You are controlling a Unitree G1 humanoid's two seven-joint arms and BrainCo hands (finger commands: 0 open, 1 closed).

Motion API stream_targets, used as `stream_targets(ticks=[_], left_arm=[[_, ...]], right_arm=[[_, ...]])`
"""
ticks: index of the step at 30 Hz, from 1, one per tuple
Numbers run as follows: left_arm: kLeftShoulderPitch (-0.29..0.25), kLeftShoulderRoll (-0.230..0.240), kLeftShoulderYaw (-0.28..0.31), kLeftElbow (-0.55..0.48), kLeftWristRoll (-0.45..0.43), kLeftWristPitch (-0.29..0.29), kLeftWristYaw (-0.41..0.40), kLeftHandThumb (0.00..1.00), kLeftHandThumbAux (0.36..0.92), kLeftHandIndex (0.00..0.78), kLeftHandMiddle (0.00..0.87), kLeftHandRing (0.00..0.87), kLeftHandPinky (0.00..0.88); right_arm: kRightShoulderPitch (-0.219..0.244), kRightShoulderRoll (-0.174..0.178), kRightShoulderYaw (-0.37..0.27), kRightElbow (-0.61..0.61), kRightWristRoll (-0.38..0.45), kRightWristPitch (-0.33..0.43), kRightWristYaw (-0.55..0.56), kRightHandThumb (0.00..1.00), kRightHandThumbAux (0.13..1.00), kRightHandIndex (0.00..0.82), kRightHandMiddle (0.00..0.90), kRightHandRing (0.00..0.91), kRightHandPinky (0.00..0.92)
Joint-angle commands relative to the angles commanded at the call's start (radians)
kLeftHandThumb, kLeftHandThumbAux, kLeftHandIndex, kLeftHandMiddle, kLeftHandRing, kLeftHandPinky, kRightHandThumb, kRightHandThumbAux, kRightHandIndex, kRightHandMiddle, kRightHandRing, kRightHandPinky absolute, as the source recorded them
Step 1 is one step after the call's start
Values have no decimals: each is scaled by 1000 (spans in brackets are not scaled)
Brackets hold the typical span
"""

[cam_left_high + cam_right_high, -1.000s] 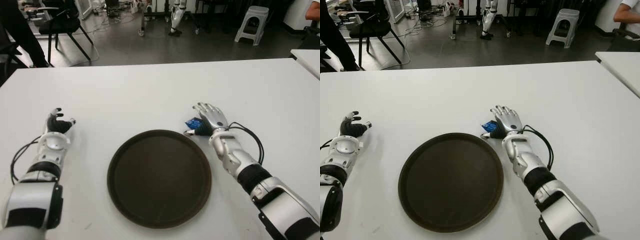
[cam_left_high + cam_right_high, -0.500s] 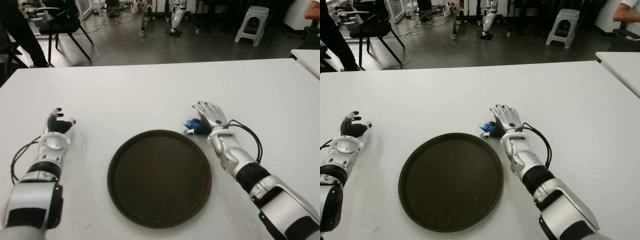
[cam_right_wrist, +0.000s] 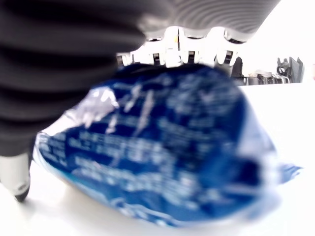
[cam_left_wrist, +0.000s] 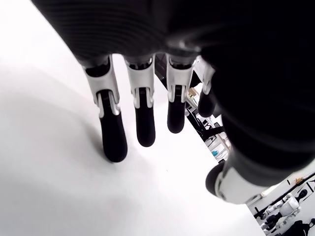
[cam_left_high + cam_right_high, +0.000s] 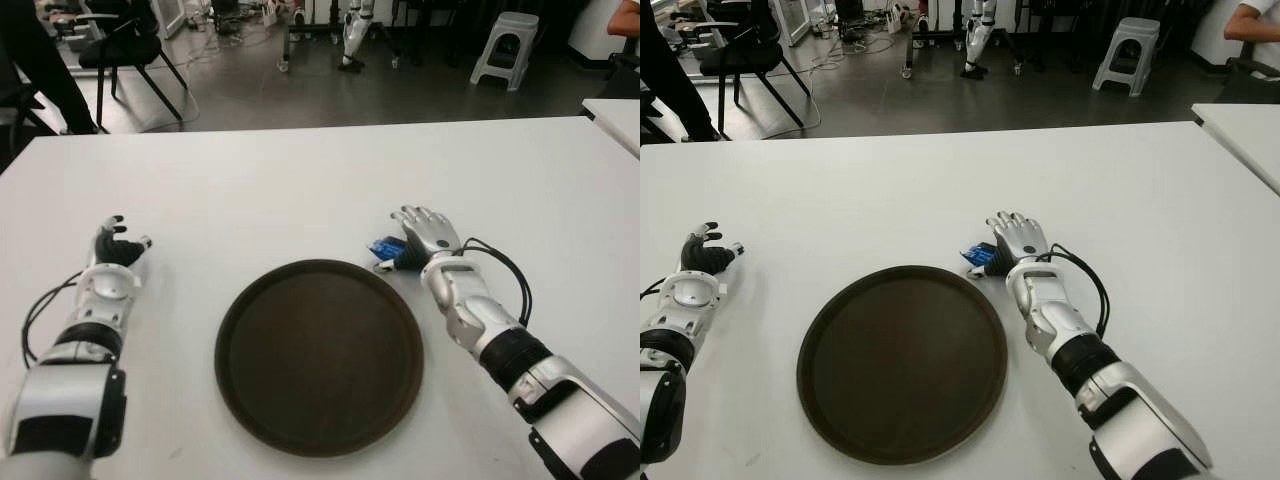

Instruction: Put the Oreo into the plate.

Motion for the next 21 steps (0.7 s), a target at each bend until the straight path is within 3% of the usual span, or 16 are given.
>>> stream_targets(ticks=[11, 21], left_arm=[[0, 2, -6, -1, 4, -3, -2, 250, 737, 78, 178, 198, 195], [2, 3, -5, -1, 0, -4, -4, 241, 722, 78, 189, 217, 211]], right_arm=[[19, -39, -16, -62, 4, 60, 111, 0, 555, 0, 0, 6, 87], [10, -62, -38, -57, 27, 63, 204, 0, 532, 0, 0, 20, 97]])
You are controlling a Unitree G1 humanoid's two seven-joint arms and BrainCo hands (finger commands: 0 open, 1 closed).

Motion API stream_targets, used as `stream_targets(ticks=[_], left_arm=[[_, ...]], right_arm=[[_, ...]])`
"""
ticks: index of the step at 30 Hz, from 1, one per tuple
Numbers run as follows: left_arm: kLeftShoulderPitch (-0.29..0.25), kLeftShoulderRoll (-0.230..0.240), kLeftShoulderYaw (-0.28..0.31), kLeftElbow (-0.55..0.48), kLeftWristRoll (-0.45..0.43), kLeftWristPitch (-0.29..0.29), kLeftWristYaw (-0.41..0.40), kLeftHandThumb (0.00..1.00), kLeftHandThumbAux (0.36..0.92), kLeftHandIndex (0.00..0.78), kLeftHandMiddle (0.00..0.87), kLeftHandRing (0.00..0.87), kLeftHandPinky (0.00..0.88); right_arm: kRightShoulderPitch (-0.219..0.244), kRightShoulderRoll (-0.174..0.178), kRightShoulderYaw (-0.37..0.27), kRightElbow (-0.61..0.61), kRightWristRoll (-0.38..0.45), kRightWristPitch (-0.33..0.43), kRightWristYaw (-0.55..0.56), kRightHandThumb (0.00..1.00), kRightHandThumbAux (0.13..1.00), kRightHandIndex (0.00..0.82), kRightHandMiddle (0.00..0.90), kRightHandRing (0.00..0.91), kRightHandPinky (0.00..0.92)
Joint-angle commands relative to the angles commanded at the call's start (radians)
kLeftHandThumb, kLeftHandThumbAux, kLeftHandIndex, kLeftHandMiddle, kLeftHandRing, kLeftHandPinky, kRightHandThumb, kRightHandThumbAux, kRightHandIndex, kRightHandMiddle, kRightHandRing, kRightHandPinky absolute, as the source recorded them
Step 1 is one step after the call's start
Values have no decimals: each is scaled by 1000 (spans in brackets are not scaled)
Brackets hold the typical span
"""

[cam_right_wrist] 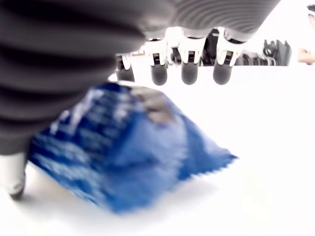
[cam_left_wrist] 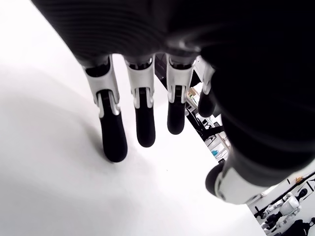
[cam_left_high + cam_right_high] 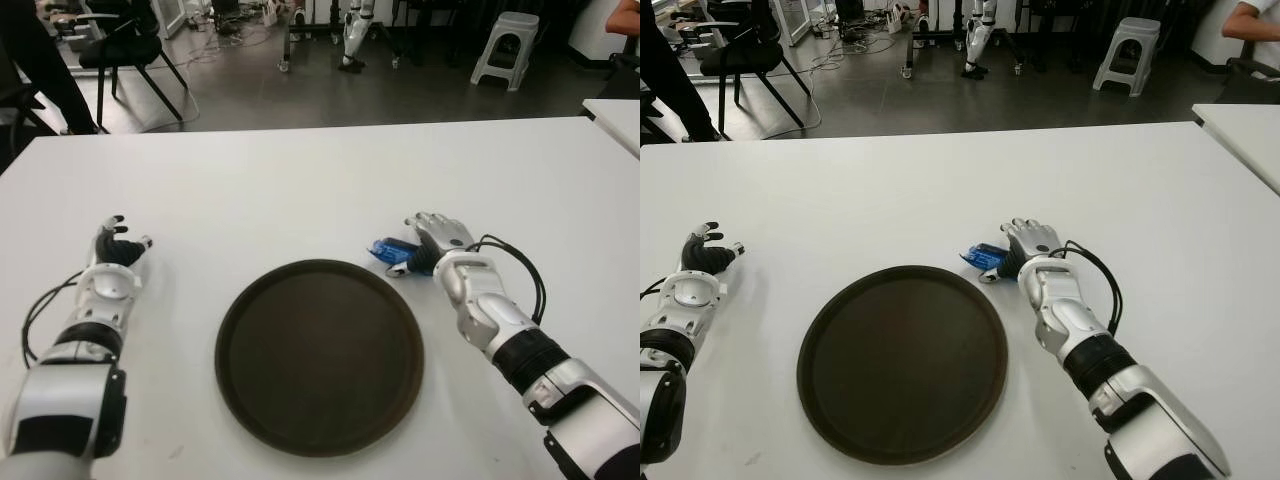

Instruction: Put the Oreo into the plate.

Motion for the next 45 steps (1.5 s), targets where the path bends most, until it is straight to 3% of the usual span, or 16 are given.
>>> stream_targets(ticks=[11, 21, 36, 40, 45], left_arm=[[1, 3, 12, -1, -9, -5, -12, 261, 743, 84, 197, 222, 219], [2, 4, 7, 0, -2, -3, -5, 264, 739, 84, 206, 227, 211], [0, 2, 9, 1, -5, 2, -7, 283, 739, 78, 185, 209, 195], [-2, 0, 13, 1, -10, 3, -10, 287, 735, 76, 182, 209, 207], [-2, -1, 21, 0, -15, 0, -14, 302, 733, 77, 183, 209, 215]], right_arm=[[-22, -15, -28, 32, 41, -43, 91, 0, 517, 0, 0, 73, 161], [-36, -26, -38, 39, 67, -71, 145, 0, 501, 0, 0, 78, 128], [-44, -46, -78, -23, 136, -87, 285, 0, 559, 0, 17, 67, 58], [-75, -40, -83, 1, 148, -103, 305, 0, 568, 0, 19, 44, 25], [-81, -41, -90, 21, 162, -141, 300, 0, 590, 0, 14, 27, 4]])
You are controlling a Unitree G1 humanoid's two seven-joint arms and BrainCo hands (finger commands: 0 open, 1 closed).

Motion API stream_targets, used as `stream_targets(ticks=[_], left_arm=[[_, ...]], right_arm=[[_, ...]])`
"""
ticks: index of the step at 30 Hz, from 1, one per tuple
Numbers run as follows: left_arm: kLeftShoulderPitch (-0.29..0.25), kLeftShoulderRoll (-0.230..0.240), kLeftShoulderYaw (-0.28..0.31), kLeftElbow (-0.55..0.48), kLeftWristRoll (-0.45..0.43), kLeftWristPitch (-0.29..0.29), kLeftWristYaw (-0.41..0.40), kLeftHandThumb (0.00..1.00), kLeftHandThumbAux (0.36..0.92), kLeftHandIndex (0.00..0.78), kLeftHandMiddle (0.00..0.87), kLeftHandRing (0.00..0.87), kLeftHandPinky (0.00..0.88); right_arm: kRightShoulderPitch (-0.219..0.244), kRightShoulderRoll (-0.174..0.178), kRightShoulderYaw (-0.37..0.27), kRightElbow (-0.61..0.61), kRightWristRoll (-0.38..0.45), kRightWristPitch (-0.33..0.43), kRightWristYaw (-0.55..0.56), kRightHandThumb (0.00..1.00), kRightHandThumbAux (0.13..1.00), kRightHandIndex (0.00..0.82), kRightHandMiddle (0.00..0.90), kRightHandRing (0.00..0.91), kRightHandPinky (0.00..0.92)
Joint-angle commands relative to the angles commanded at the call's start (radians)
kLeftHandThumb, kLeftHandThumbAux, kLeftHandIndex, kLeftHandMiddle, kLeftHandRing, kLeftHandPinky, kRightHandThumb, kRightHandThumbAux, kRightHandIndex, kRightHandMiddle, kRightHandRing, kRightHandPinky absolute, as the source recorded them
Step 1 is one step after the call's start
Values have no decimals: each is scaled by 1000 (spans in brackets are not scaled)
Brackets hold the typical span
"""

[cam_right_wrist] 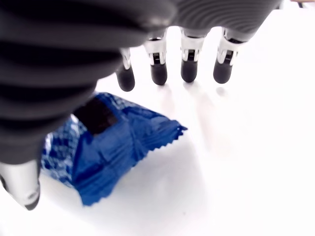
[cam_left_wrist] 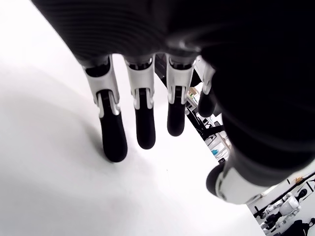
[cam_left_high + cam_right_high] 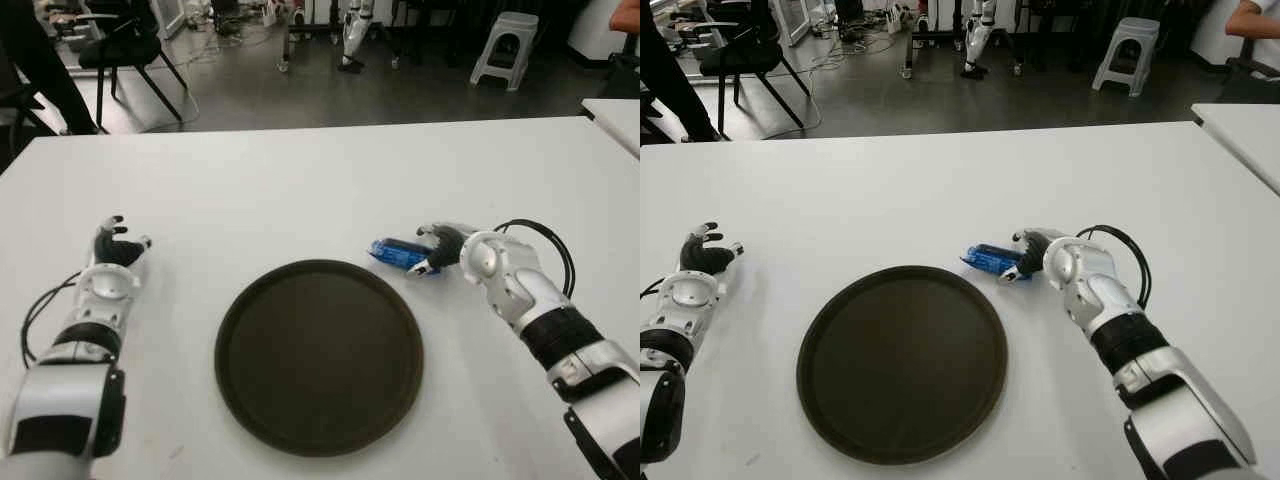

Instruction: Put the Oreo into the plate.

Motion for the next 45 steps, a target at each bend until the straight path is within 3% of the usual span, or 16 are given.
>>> stream_targets(ticks=[16, 30, 42, 45], left_arm=[[-1, -2, -6, 0, 12, -1, 3, 280, 735, 80, 189, 210, 205], [-4, -2, -12, 2, 18, 9, 6, 220, 727, 65, 170, 191, 191], [-3, -4, -4, 2, 10, 7, 5, 240, 729, 69, 180, 200, 203], [-3, -3, -5, 3, 12, 6, 4, 245, 732, 67, 174, 195, 190]], right_arm=[[-33, -12, 24, 4, -13, -107, 10, 0, 583, 0, 7, 23, 14], [-38, -9, 49, -22, -43, -114, 4, 0, 576, 0, 0, 7, 18], [-39, 20, 55, -38, -46, -67, 21, 0, 582, 0, 1, 13, 20], [-58, 62, 71, 43, -55, -80, -31, 0, 577, 0, 0, 10, 24]])
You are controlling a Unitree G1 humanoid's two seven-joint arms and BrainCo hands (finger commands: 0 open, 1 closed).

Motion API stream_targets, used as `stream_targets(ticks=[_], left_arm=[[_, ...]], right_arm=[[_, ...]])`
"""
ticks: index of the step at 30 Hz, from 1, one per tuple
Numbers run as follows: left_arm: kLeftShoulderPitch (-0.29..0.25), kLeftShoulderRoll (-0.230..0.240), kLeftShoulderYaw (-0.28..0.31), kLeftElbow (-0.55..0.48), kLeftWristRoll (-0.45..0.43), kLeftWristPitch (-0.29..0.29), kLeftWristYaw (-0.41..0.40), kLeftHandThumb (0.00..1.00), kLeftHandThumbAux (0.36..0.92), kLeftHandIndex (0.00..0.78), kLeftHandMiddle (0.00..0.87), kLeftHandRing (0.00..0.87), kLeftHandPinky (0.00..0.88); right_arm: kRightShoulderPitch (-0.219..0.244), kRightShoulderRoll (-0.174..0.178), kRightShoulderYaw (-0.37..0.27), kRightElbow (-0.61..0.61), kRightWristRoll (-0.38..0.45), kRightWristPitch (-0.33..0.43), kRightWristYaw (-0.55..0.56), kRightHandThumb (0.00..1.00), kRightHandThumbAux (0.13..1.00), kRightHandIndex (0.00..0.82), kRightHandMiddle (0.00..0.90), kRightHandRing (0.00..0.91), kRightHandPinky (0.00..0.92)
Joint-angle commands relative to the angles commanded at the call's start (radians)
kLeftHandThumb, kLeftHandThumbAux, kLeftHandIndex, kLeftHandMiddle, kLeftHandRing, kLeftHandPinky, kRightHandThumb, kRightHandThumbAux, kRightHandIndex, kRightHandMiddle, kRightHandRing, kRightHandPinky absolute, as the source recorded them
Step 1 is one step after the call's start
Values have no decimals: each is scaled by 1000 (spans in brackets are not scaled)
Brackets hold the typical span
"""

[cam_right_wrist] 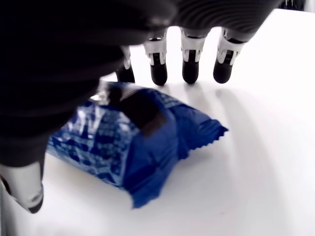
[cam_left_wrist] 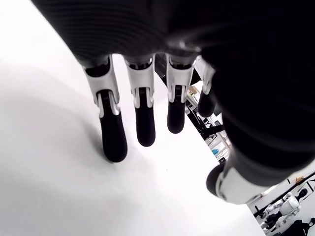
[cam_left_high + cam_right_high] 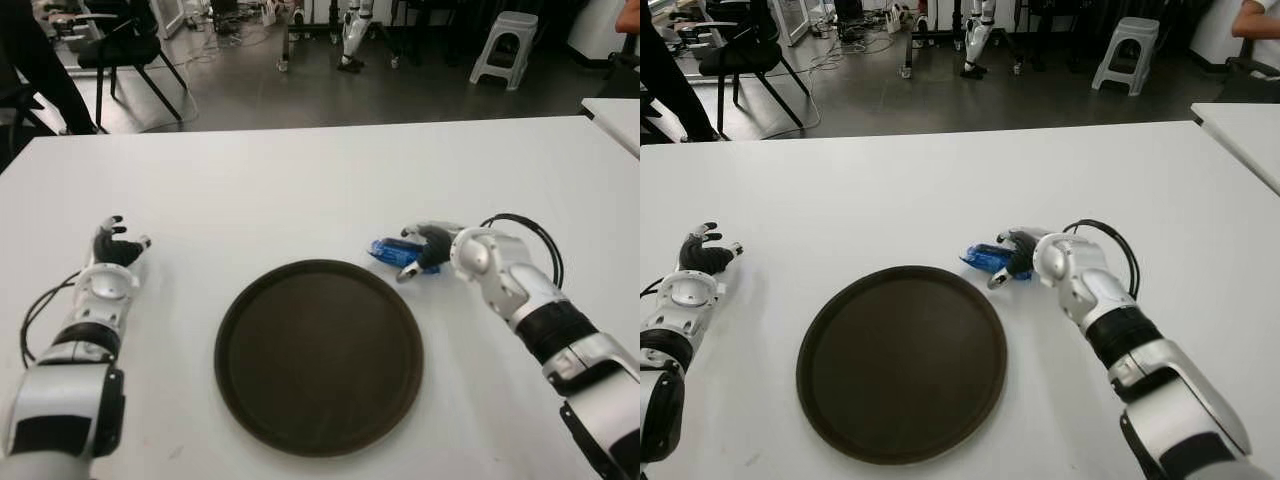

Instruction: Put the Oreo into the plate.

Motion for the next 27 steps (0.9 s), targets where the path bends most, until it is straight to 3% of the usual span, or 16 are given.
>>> stream_targets(ticks=[13, 17, 20, 27], left_arm=[[1, -1, -3, -1, 3, -4, 5, 253, 723, 68, 172, 191, 189], [1, 0, -11, -1, 11, 1, 8, 239, 713, 68, 173, 196, 198], [0, 0, -13, 0, 11, 1, 7, 239, 716, 69, 177, 197, 201], [0, -1, -11, -1, 5, -1, 5, 255, 727, 69, 176, 195, 194]], right_arm=[[-9, 18, 18, 17, -8, 4, -26, 0, 548, 0, 0, 11, 72], [-17, 46, 25, 60, -14, 0, -68, 0, 544, 0, 0, 13, 93], [-22, 39, 27, 62, -15, 0, -66, 0, 546, 0, 0, 19, 112], [-50, 78, 43, 128, -22, 7, -91, 0, 554, 0, 0, 34, 124]])
